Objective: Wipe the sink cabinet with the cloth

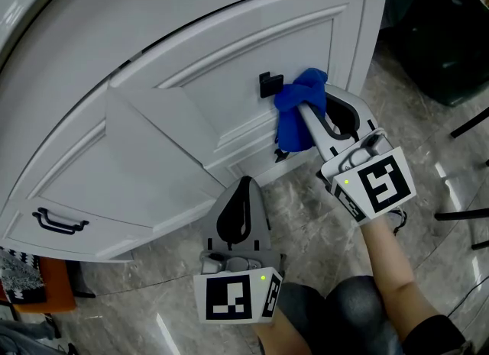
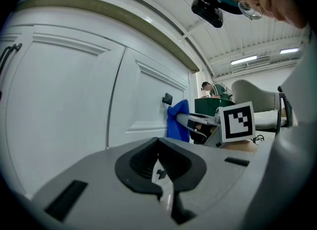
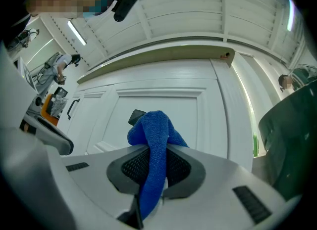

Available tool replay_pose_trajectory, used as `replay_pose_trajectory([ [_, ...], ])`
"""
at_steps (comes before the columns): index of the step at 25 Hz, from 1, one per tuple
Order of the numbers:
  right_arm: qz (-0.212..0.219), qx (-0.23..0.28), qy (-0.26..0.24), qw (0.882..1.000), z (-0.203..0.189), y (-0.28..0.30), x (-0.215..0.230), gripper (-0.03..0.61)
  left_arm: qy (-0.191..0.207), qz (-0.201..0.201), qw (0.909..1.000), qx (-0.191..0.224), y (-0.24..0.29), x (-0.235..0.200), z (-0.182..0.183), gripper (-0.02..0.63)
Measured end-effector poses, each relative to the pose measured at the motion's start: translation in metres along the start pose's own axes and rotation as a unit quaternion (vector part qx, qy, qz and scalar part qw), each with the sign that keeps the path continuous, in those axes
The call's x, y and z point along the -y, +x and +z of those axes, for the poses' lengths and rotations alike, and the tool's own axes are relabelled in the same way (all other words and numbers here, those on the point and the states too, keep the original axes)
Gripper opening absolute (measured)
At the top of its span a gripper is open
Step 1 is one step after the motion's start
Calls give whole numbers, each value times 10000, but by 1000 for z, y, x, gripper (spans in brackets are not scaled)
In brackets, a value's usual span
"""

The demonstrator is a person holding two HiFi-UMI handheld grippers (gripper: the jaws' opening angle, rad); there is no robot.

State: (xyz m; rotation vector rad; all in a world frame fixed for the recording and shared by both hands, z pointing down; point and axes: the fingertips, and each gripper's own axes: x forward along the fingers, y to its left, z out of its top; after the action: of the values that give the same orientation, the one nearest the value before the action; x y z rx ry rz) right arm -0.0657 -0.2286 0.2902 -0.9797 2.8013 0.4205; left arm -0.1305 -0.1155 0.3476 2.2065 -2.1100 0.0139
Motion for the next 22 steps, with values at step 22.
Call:
replay_pose_trajectory([
  [22, -824, -107, -724, 9939, -5, -18, 49, 60, 38, 7, 10000, -47, 6, 2, -3, 5],
])
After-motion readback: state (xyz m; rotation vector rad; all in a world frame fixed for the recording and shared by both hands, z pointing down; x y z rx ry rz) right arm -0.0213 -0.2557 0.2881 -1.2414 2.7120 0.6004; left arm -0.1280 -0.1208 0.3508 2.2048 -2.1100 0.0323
